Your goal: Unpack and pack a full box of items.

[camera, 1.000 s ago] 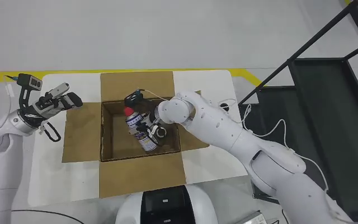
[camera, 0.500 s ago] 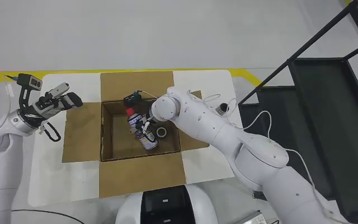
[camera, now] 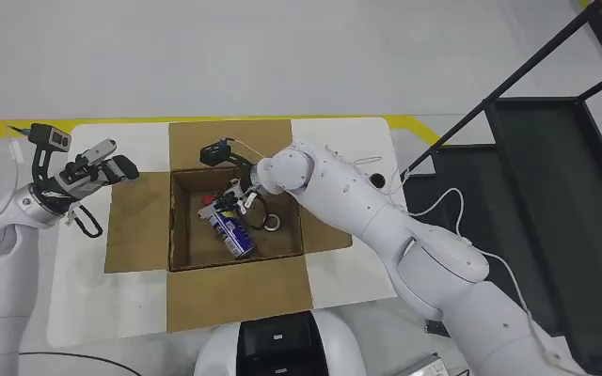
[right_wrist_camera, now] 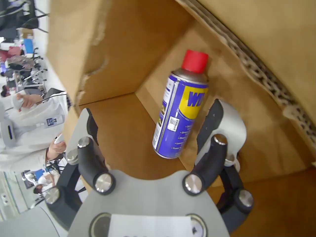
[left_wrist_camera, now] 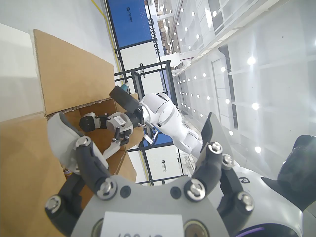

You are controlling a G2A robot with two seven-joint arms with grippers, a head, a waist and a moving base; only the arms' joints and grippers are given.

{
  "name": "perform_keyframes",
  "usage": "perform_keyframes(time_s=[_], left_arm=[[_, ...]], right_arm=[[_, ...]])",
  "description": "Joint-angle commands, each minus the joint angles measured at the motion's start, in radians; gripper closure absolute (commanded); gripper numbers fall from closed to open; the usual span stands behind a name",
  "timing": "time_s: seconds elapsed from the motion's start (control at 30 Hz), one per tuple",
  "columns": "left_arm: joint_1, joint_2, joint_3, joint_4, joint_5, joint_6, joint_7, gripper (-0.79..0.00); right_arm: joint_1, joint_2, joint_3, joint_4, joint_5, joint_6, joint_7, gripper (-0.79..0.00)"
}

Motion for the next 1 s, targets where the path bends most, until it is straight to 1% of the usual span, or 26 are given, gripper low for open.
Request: perform_keyframes(time_s=[0.0,0.1,0.2,0.3,0.4,0.47,0.57,0.67,0.73,0.8,0.9,0.97], left_arm=[[0.0,0.0,0.0,0.0,0.0,0.0,0.0,-0.785],[0.0,0.0,0.0,0.0,0.0,0.0,0.0,-0.785],[0.0,0.0,0.0,0.0,0.0,0.0,0.0,-0.785],[0.0,0.0,0.0,0.0,0.0,0.0,0.0,-0.785],[0.0,0.0,0.0,0.0,0.0,0.0,0.0,-0.785],[0.0,0.0,0.0,0.0,0.0,0.0,0.0,-0.785],[0.0,0.0,0.0,0.0,0.0,0.0,0.0,-0.785],[0.0,0.0,0.0,0.0,0.0,0.0,0.0,-0.785],[0.0,0.0,0.0,0.0,0.0,0.0,0.0,-0.785],[0.0,0.0,0.0,0.0,0.0,0.0,0.0,-0.785],[0.0,0.0,0.0,0.0,0.0,0.0,0.0,-0.785],[0.0,0.0,0.0,0.0,0.0,0.0,0.0,-0.785]], right_arm=[[-0.026,0.036,0.049,-0.081,-0.038,-0.075,-0.014,-0.785],[-0.103,0.099,0.148,-0.219,-0.083,-0.147,-0.025,-0.785],[-0.215,0.165,0.269,-0.382,-0.119,-0.185,0.009,-0.785],[-0.349,0.226,0.407,-0.564,-0.212,-0.197,0.032,-0.785],[-0.507,0.274,0.557,-0.739,-0.29,-0.239,-0.007,-0.785],[-0.61,0.298,0.657,-0.842,-0.353,-0.265,-0.066,-0.785],[-0.757,0.322,0.792,-0.971,-0.449,-0.288,-0.187,-0.785],[-0.878,0.335,0.905,-1.043,-0.544,-0.286,-0.318,-0.785],[-0.947,0.34,0.961,-1.069,-0.616,-0.247,-0.385,-0.785],[-1.003,0.344,1.001,-1.083,-0.689,-0.181,-0.418,-0.785],[-1.066,0.346,1.046,-1.098,-0.731,-0.113,-0.475,-0.785],[-1.105,0.347,1.074,-1.111,-0.765,-0.044,-0.5,-0.785]])
